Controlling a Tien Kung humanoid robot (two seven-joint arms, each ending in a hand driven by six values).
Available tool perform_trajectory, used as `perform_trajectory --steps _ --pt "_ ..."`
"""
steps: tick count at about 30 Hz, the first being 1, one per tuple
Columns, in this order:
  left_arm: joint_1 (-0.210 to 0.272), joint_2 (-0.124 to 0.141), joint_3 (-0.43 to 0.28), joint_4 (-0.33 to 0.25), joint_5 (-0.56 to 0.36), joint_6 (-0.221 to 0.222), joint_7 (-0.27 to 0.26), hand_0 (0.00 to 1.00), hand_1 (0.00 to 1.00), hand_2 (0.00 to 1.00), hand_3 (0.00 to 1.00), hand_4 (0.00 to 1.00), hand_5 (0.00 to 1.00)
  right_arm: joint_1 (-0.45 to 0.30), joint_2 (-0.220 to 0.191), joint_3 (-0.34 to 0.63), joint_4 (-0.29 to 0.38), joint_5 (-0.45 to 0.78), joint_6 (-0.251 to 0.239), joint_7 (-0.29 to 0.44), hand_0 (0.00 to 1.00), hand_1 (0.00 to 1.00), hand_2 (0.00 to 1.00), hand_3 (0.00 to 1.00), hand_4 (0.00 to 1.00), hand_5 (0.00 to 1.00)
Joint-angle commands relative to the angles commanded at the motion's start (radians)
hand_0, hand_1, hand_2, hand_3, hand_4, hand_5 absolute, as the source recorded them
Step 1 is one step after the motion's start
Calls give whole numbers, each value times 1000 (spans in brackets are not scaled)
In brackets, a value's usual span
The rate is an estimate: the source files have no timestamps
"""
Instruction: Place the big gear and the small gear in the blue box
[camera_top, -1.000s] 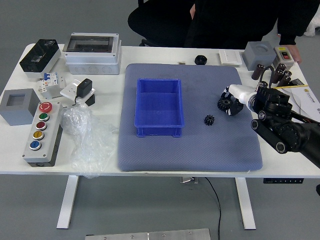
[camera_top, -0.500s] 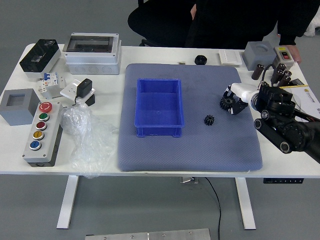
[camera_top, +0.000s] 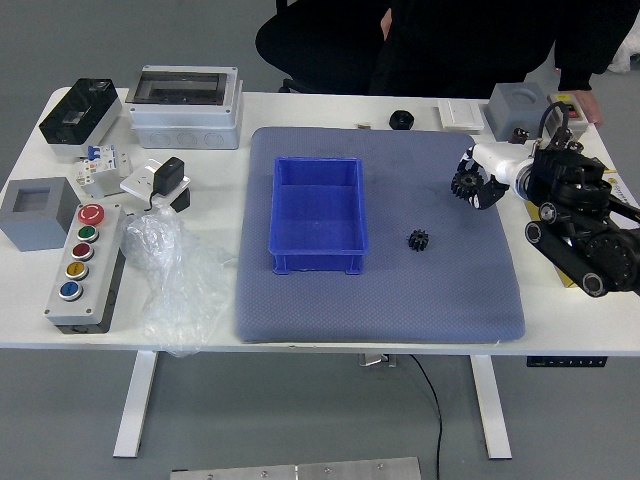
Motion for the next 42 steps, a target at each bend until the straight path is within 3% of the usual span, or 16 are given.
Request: perform_trajectory --steps 15,26,34,42 --pt "27 27 -15 1 1 -5 5 860 829 829 778 594 372 -5 -56 9 207 -48 49 -29 330 330 441 576 557 2" --pt "44 46 -23 1 3 -5 6 860 829 829 778 595 373 35 -76 -27 341 -65 75 -40 339 332 442 580 552 2" --pt "53 57 -22 1 2 -7 6 860 829 829 779 593 371 93 -38 -66 401 -67 85 -45 338 332 444 577 550 7" --pt "57 57 -9 1 -4 -8 7 860 829 829 778 594 372 127 51 -101 365 -46 85 -44 338 333 443 576 548 10"
